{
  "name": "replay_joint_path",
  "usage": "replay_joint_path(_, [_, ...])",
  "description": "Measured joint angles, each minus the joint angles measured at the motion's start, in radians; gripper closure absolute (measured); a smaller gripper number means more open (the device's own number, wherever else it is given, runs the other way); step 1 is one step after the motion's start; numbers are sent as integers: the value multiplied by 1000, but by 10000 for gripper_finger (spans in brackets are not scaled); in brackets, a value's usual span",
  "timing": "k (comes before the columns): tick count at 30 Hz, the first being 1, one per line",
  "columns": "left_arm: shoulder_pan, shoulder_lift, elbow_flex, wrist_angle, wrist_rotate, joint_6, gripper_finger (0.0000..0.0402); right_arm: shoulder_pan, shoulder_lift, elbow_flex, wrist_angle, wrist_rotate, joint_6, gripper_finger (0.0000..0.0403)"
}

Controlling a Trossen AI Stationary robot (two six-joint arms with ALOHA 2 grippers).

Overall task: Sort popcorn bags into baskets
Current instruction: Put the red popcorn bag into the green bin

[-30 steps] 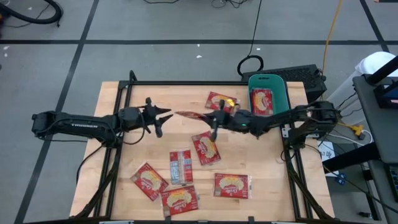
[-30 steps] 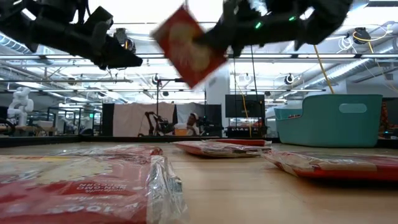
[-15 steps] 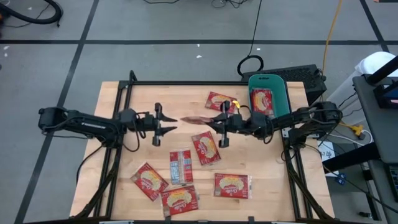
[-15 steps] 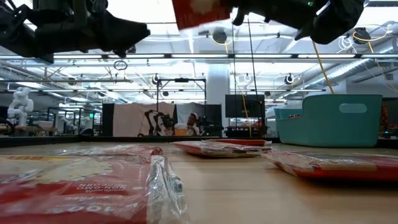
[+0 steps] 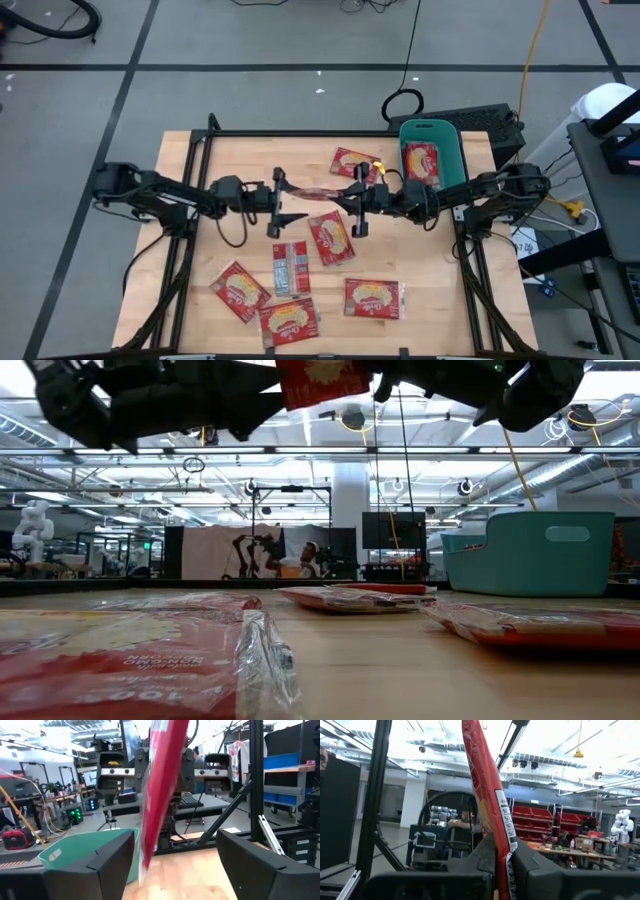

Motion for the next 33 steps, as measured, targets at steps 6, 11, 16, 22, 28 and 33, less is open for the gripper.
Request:
replay_joint_path(6, [-26, 36, 51, -1, 5, 39, 207, 0, 0, 0, -16, -1, 35, 392])
replay_joint_path(11, [-10, 36, 56, -1, 5, 39, 321, 0, 0, 0, -18, -2, 30, 392])
replay_joint_path(16, [33, 34, 49, -49, 13, 29, 382, -1, 0, 0, -57, 31, 40, 389])
replay_joint_path(22, [112, -37, 4, -331, 10, 13, 355, 7, -22, 0, -316, 233, 87, 341])
replay_joint_path(28, [206, -185, 1, -861, -58, 92, 378, 25, -92, 1, -675, 513, 185, 271])
replay_joint_path(33, [278, -284, 4, -1053, -136, 192, 383, 24, -98, 128, -870, 533, 193, 229])
